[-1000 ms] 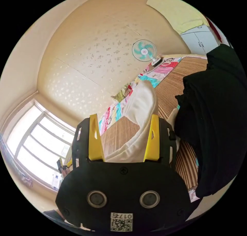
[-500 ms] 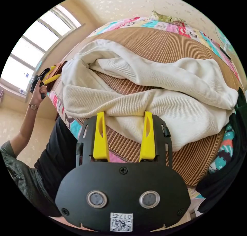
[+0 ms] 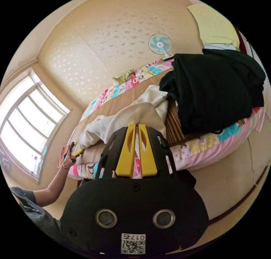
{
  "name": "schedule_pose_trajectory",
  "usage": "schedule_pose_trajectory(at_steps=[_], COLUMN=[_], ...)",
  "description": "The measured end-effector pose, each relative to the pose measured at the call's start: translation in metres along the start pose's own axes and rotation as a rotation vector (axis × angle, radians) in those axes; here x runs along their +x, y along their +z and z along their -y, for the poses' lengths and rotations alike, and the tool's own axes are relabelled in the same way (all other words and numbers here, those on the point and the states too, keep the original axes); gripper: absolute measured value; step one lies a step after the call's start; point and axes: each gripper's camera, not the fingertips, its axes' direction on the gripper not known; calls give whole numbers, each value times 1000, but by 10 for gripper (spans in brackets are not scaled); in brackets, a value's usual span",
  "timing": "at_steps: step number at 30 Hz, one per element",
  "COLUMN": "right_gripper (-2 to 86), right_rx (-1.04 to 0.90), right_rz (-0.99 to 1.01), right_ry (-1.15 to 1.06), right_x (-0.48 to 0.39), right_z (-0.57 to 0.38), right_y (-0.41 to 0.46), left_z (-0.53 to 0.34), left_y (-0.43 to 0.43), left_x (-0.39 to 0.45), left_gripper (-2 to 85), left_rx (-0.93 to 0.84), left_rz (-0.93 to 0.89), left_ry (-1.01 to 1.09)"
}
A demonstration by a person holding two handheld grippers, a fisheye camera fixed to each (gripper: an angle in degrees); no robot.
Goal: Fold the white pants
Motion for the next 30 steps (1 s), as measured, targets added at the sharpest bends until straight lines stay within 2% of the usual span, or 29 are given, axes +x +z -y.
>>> schedule_pose_trajectory(at_steps=[3,6,8,10,12,13,14,15,16,17,20,22,25,28,30], right_gripper=[16,15,15,15,16,16,16,16,16,16,13,9,8,8,10], right_rx=[-133,-85,-77,-56,-34,-48,-67,-128,-201,-236,-365,-399,-395,-364,-321], right_rz=[12,126,145,223,350,433,470,535,574,580,531,522,543,562,552], right_ry=[70,136,133,92,39,-1,-24,-77,-122,-143,-280,-352,-310,-239,-221], right_x=[33,54,57,50,40,32,28,16,2,-6,-41,-53,-41,-24,-19], right_z=[-30,-47,-46,-42,-39,-38,-38,-39,-43,-46,-74,-99,-116,-120,-121], right_y=[18,14,12,10,11,17,22,36,51,58,82,90,99,101,97], left_z=[9,11,12,13,13,13,10,7,0,-7,-17,-20,-30,-58,-77], left_y=[29,31,17,-7,-48,-80,-110,-123,-145,-165,-190,-186,-172,-162,-147], left_x=[8,47,100,143,189,222,257,272,289,290,257,215,124,51,32], left_gripper=[98,76,67,65,66,70,69,66,60,52,103,127,159,162,162], left_rx=[-112,-197,-252,-234,-106,20,172,241,384,477,436,351,207,155,137], left_rz=[38,15,-65,-91,-47,16,123,213,397,473,439,504,627,613,625], left_ry=[-10,82,185,230,272,350,511,584,637,618,619,556,409,325,326])
